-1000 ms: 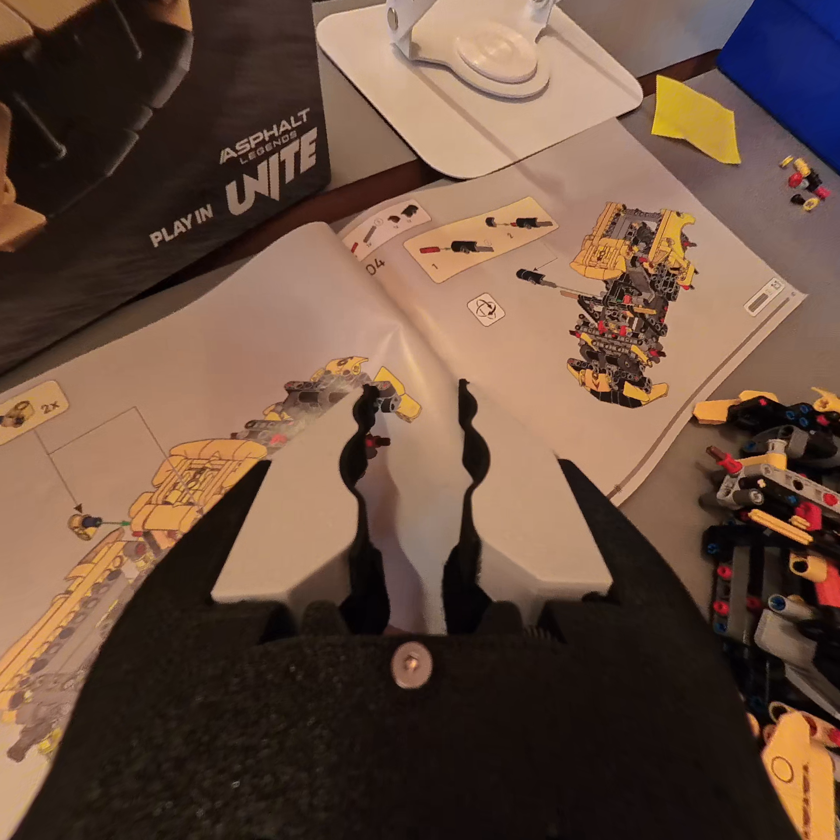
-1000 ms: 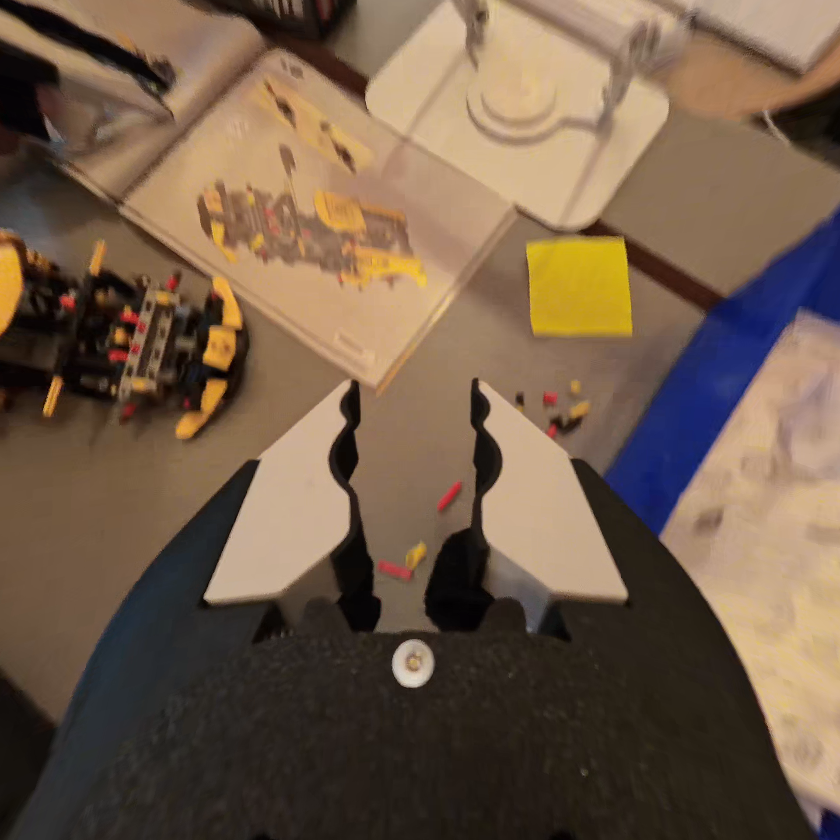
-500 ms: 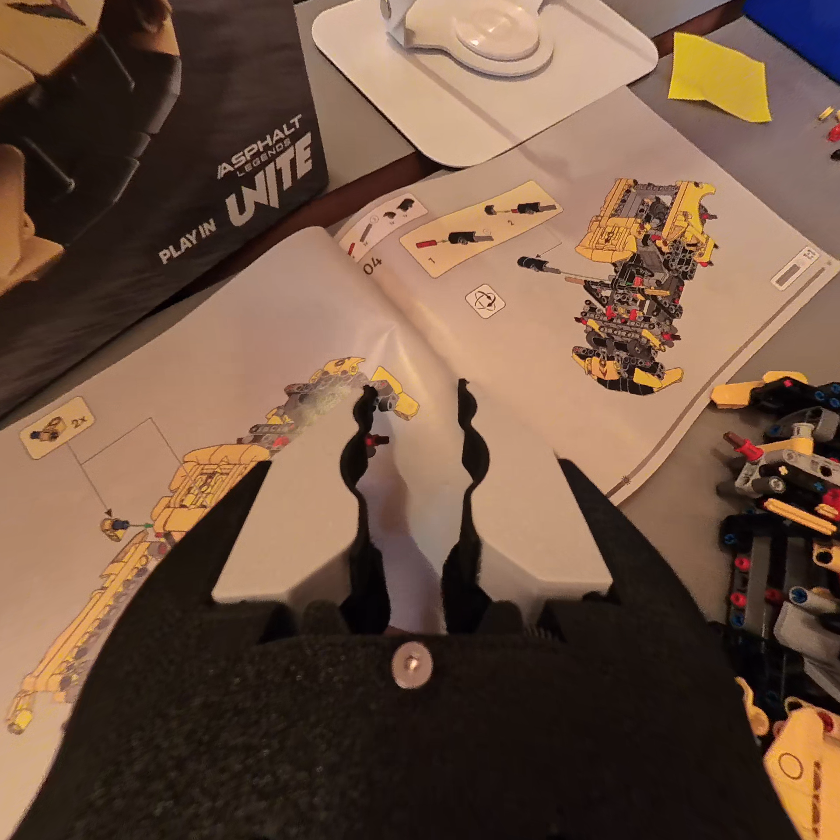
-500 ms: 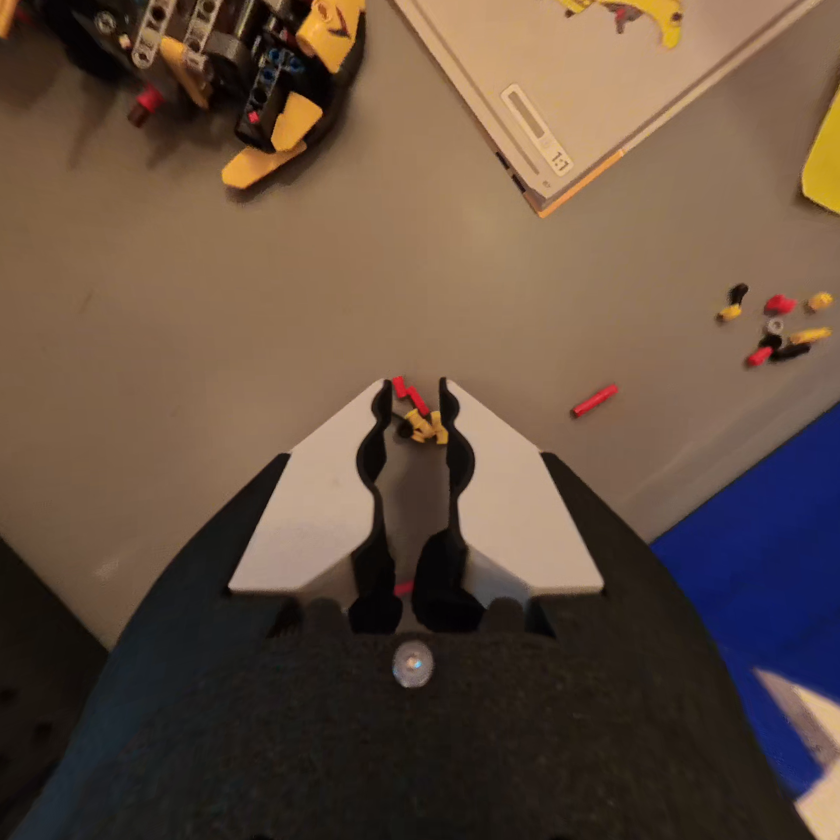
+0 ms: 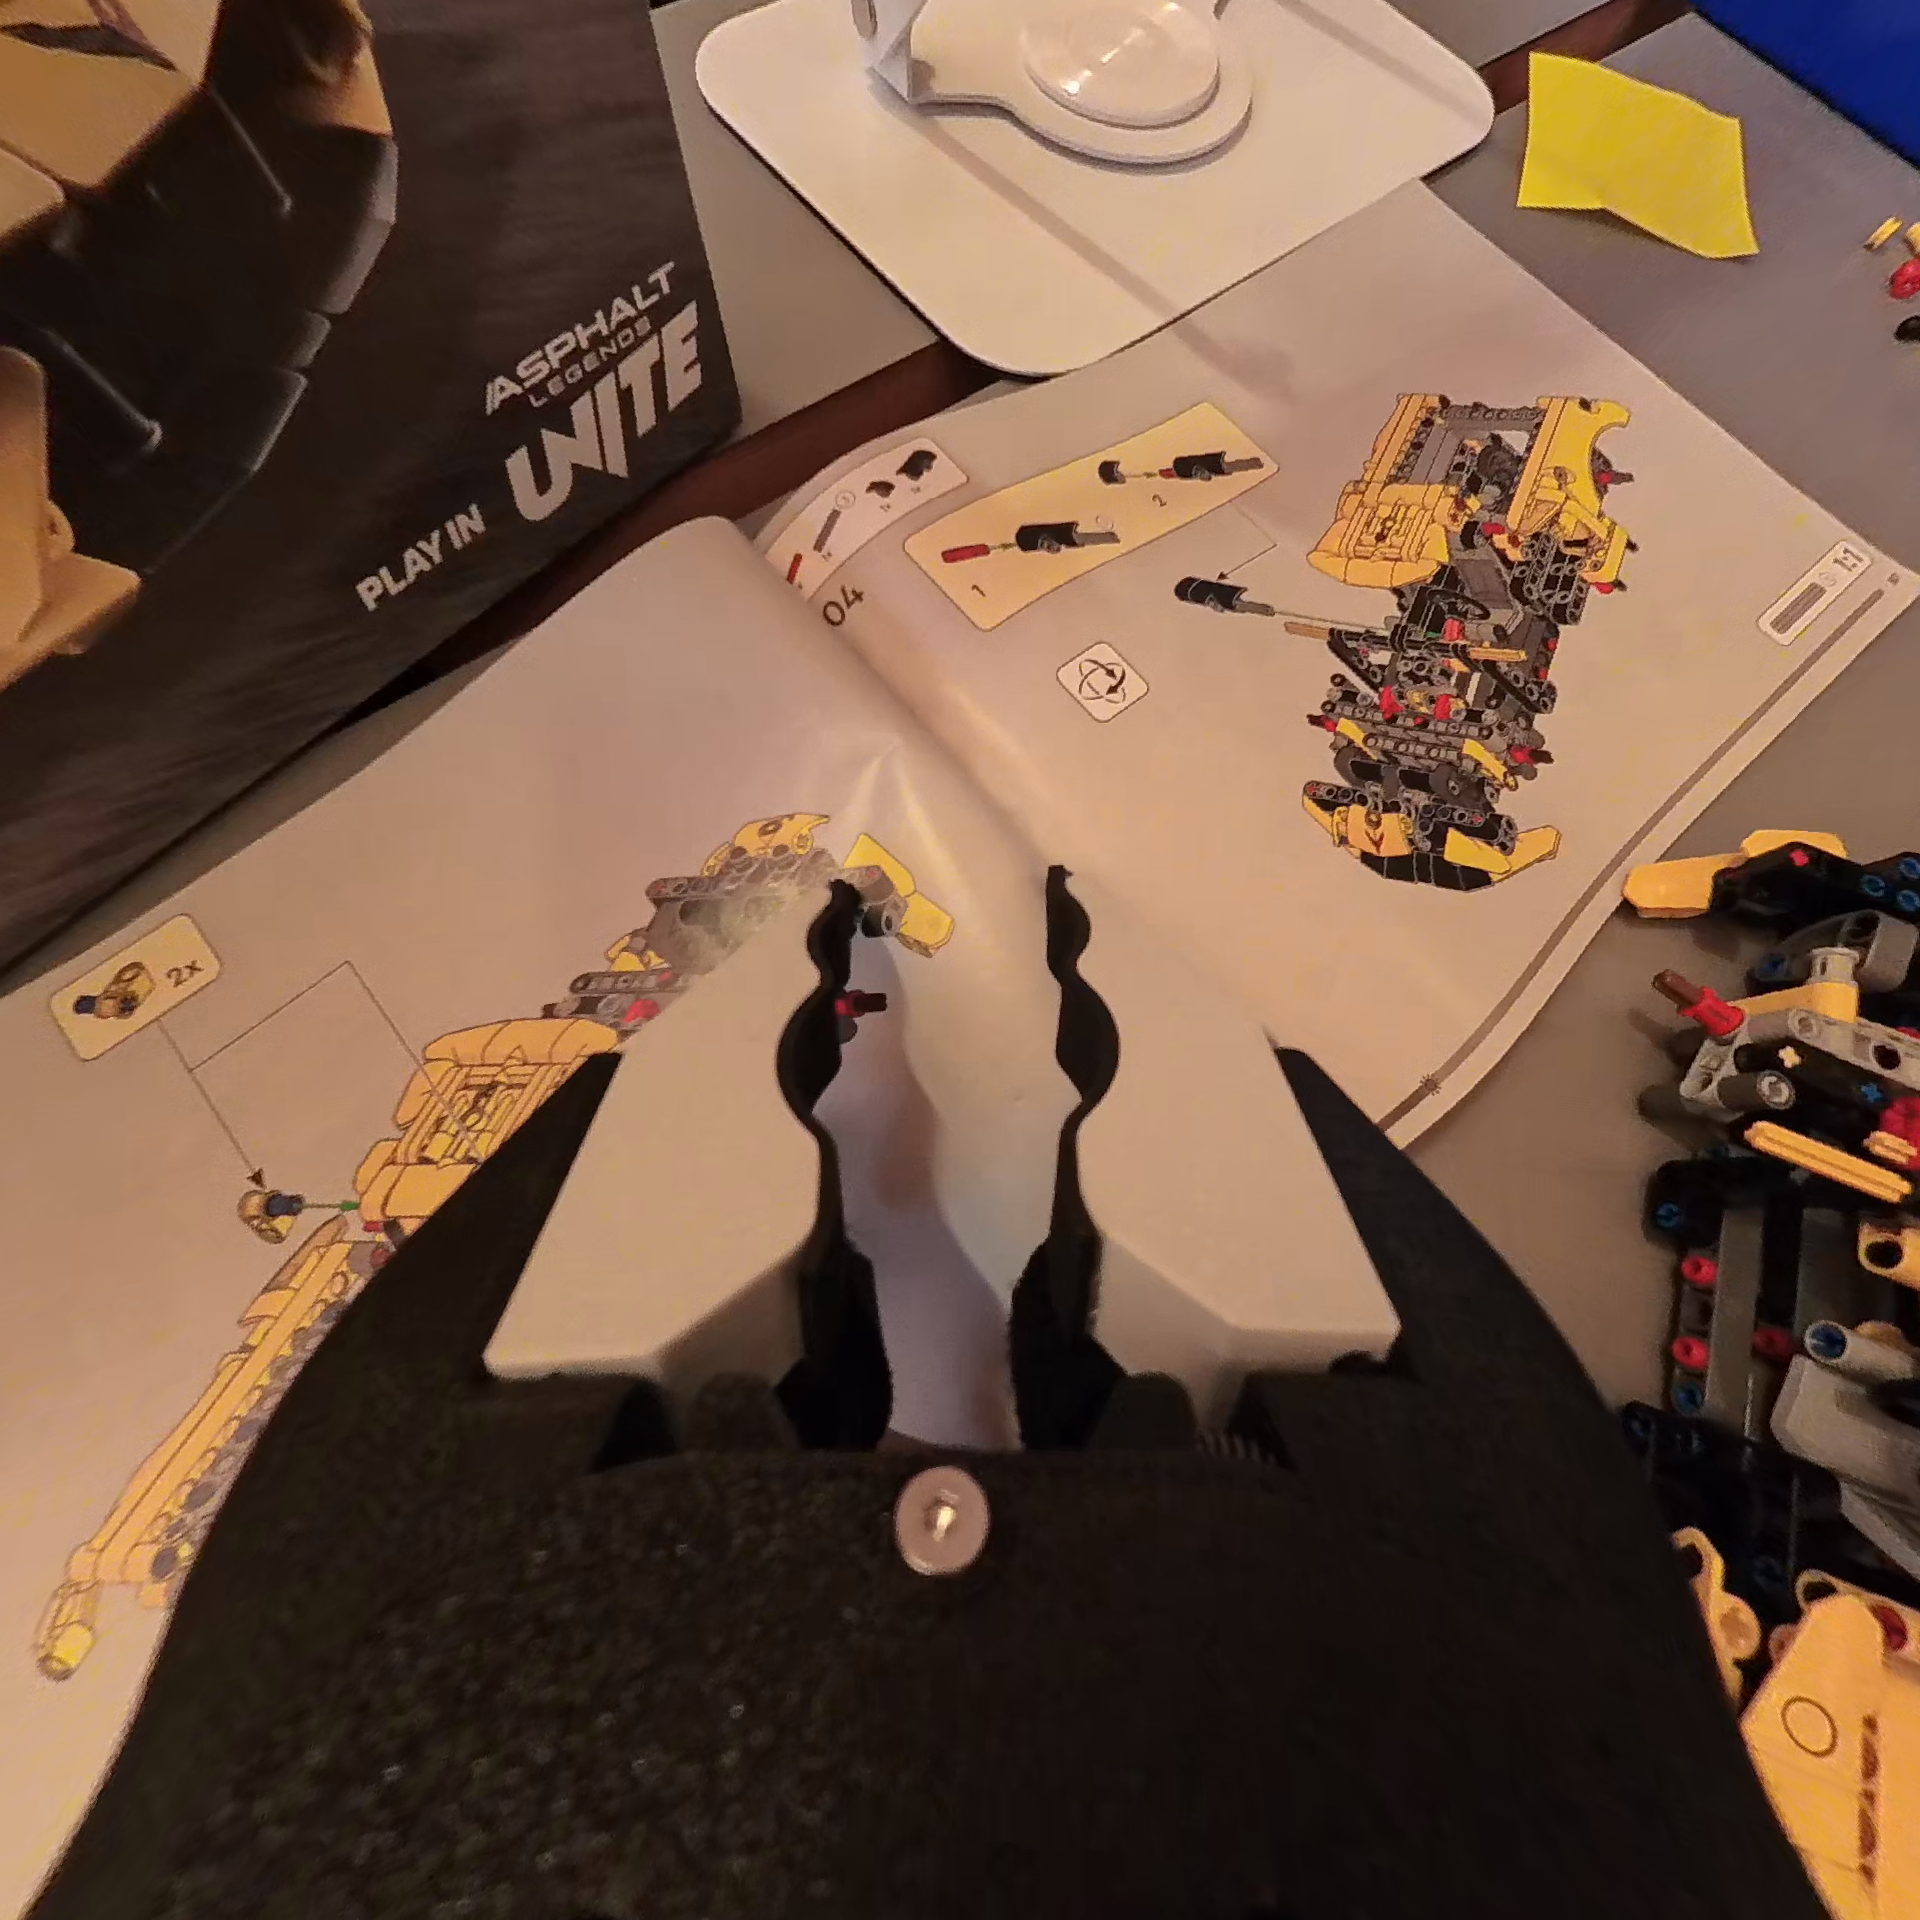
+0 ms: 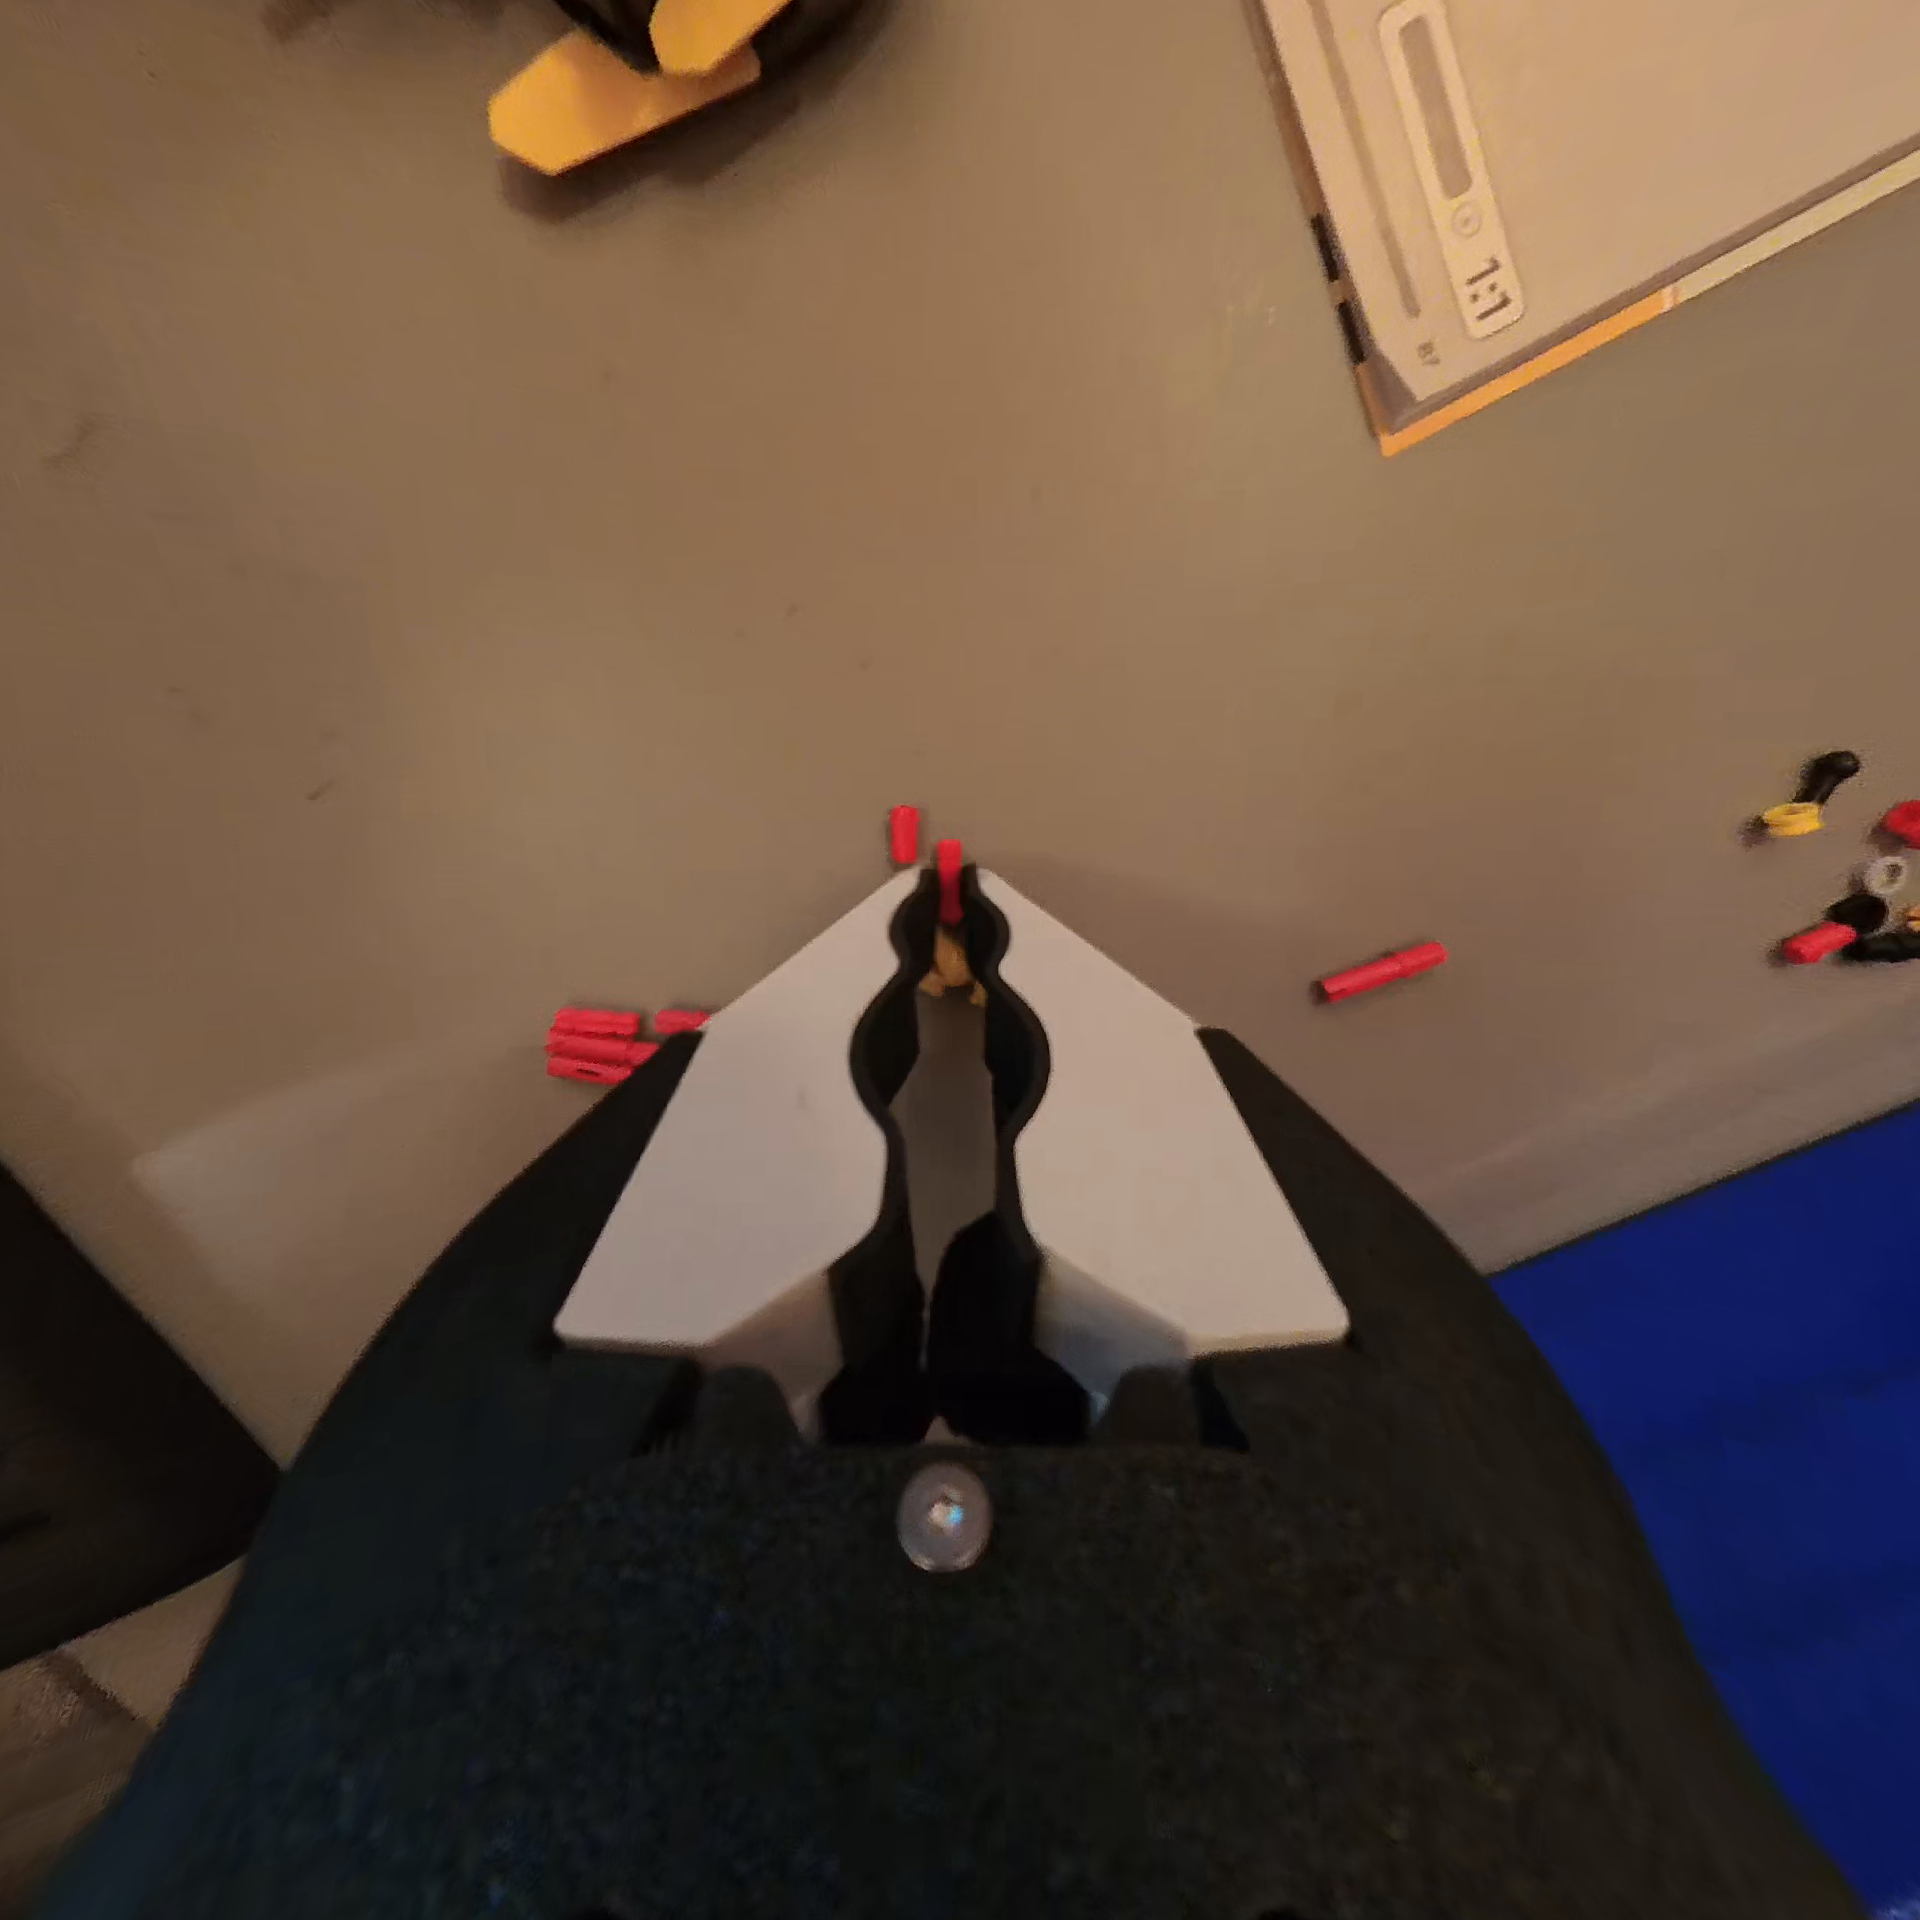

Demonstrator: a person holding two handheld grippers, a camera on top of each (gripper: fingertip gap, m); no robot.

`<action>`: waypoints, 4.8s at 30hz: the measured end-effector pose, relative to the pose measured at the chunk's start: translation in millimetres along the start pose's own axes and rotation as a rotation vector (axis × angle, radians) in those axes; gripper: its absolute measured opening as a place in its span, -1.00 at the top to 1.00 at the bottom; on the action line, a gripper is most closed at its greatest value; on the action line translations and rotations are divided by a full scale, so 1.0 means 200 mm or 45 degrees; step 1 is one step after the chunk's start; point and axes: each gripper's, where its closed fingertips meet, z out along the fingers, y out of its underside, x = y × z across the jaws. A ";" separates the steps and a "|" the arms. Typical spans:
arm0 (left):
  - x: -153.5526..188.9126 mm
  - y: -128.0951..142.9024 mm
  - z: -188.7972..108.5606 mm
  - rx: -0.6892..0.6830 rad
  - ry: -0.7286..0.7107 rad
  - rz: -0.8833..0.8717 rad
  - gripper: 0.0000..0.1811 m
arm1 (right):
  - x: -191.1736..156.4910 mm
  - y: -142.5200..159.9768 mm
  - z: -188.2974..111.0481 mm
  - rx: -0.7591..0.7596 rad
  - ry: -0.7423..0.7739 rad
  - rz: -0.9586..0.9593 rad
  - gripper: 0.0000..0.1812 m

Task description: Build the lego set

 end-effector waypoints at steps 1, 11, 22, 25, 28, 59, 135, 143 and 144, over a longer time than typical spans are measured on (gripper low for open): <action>0.00 0.00 0.00 0.000 0.000 0.001 0.59 | 0.00 0.00 0.00 0.004 -0.001 0.008 0.97; 0.00 0.00 0.00 0.001 0.002 0.001 0.59 | -0.43 -0.47 -0.18 0.294 -0.136 -0.090 0.97; 0.00 0.00 0.00 0.002 0.004 -0.004 0.59 | -0.72 -0.63 0.10 0.315 -0.116 -0.108 0.97; 0.00 0.00 0.00 0.001 0.002 -0.001 0.59 | -0.71 -0.61 0.14 0.261 -0.097 -0.110 0.96; 0.00 0.00 0.00 0.000 0.002 0.000 0.59 | -0.70 -0.58 0.16 0.234 -0.071 -0.108 0.96; 0.23 1.13 -1.38 -0.357 0.094 0.227 0.59 | -0.67 -0.68 -0.09 1.061 0.102 0.338 0.70; 1.15 -0.12 0.47 -0.980 0.707 1.006 0.96 | -0.67 -0.67 -0.17 1.216 0.013 0.383 0.74; 1.14 -0.13 0.48 -1.010 0.696 1.064 0.96 | -0.67 -0.66 -0.17 1.217 0.010 0.388 0.74; 1.14 -0.13 0.48 -1.010 0.694 1.065 0.96 | -0.67 -0.66 -0.17 1.215 0.008 0.387 0.74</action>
